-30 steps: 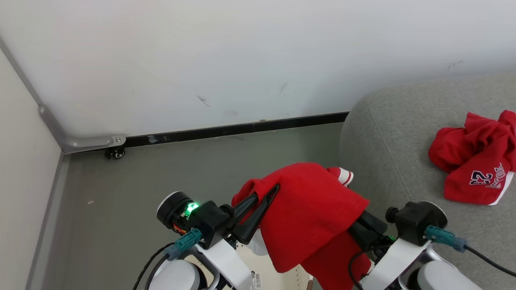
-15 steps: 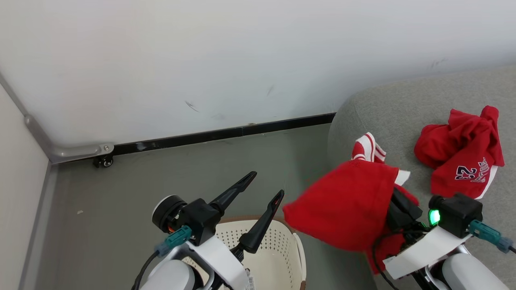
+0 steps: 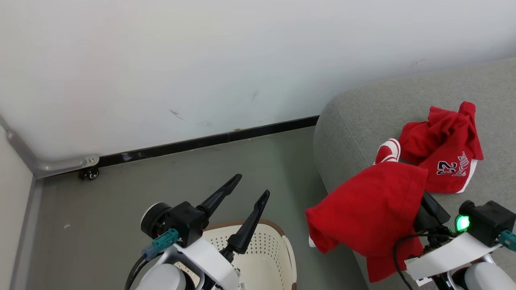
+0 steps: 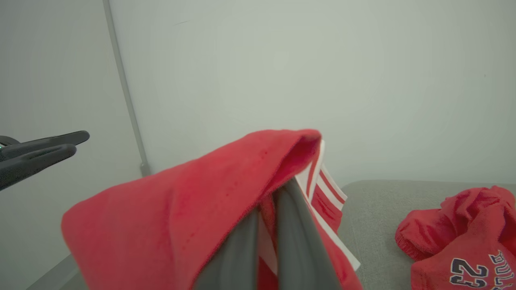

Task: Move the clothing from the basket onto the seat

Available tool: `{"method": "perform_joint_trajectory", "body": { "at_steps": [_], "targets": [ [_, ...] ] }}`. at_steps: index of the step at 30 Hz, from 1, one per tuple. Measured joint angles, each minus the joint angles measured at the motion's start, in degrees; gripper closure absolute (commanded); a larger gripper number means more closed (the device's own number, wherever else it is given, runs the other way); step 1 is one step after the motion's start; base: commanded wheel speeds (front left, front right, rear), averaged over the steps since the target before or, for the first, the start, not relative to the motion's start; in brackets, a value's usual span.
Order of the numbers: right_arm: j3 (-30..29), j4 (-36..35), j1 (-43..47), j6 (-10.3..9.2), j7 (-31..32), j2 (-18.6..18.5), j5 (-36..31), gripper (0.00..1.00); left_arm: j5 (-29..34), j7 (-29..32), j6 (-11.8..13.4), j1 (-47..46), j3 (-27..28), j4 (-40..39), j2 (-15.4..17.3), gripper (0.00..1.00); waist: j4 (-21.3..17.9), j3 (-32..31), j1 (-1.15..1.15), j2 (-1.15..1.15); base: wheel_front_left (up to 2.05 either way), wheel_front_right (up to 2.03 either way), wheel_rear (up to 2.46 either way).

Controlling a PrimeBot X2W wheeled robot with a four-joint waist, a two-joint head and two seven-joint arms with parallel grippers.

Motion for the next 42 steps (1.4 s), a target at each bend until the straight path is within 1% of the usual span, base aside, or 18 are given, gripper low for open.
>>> {"method": "perform_joint_trajectory", "body": {
  "at_steps": [13,20,25,30,42],
  "targets": [
    [-6.16,-2.83,5.6,0.0,0.0,1.81,-2.4,1.0,-0.99,-0.54,0.0,0.14,0.85,0.29,-0.02,0.0,-4.31,-0.23,0.0,0.0,0.0,0.0,0.0],
    [-9.31,-5.36,8.84,0.0,0.1,3.16,-3.83,1.0,-1.09,-0.67,0.74,0.15,1.87,0.62,-0.12,0.0,-7.35,-0.2,0.0,0.0,0.0,0.0,0.0],
    [-9.98,-7.04,10.39,0.0,0.75,4.45,-4.41,1.0,-1.23,-1.08,1.22,0.15,2.63,0.93,-0.08,0.0,-9.53,-0.11,0.0,0.0,0.0,0.0,0.0],
    [-10.65,-8.8,10.94,0.0,1.36,4.74,-5.26,1.0,-1.23,-1.12,1.78,0.15,3.3,1.08,-0.09,0.0,-11.63,0.06,0.0,0.0,0.0,0.0,0.0],
    [-10.17,-11.52,11.87,0.0,3.12,5.92,-5.81,1.0,-1.22,-1.32,3.82,0.55,5.35,0.96,0.08,0.0,-15.93,1.02,0.0,0.0,0.0,0.0,0.0]
  ]
}}
